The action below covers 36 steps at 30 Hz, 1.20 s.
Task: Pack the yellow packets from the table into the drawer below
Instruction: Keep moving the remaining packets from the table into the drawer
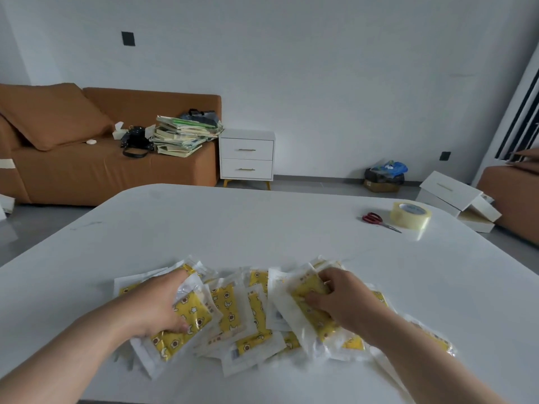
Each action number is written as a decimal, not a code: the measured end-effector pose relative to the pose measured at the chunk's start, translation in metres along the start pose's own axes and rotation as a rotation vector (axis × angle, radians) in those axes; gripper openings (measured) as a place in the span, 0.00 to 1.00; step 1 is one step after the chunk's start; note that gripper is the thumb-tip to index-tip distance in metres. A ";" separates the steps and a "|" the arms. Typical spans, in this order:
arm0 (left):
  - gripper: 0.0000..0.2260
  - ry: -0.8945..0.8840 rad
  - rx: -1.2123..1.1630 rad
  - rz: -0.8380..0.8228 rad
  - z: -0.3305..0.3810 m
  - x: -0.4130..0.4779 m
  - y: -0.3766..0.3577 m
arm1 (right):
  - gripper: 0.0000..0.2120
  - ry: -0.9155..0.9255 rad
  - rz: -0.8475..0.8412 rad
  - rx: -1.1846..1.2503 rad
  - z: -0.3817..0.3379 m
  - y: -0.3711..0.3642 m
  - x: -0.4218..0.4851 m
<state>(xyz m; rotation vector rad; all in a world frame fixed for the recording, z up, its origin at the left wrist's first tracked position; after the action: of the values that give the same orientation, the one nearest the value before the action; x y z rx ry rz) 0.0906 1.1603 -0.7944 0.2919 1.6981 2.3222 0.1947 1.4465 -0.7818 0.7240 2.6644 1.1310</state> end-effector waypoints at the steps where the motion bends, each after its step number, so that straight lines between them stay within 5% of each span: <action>1: 0.43 0.001 -0.009 0.007 0.000 0.000 0.002 | 0.06 -0.064 0.013 0.063 0.003 -0.003 0.002; 7: 0.39 0.017 -0.012 0.040 -0.001 0.000 0.010 | 0.17 -0.074 0.102 -0.190 -0.005 -0.020 0.009; 12: 0.34 -0.039 0.114 -0.012 0.005 -0.002 -0.002 | 0.12 0.028 0.050 -0.412 -0.027 -0.032 0.003; 18: 0.34 -0.068 0.157 0.004 0.010 -0.003 -0.006 | 0.23 -0.027 0.026 -0.434 -0.024 -0.038 0.001; 29: 0.18 -0.016 0.213 -0.027 0.006 -0.012 -0.004 | 0.27 -0.080 -0.002 -0.424 -0.020 -0.038 0.000; 36: 0.33 -0.001 -0.040 0.036 -0.007 0.028 0.033 | 0.35 -0.136 0.025 -0.172 -0.017 -0.034 -0.001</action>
<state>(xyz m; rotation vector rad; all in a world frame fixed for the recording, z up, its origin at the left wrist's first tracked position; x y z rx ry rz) 0.0588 1.1530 -0.7647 0.3182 1.6575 2.3775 0.1776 1.4148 -0.7939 0.7752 2.4182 1.2503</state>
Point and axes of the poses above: each hand's wrist, its own x-axis towards the middle knuckle, its own y-axis out of the back of the hand, z = x × y, the point moved 10 cm from there along x, towards the middle knuckle, and after that the axes turned 11 degrees about z, right-handed, at the moved point
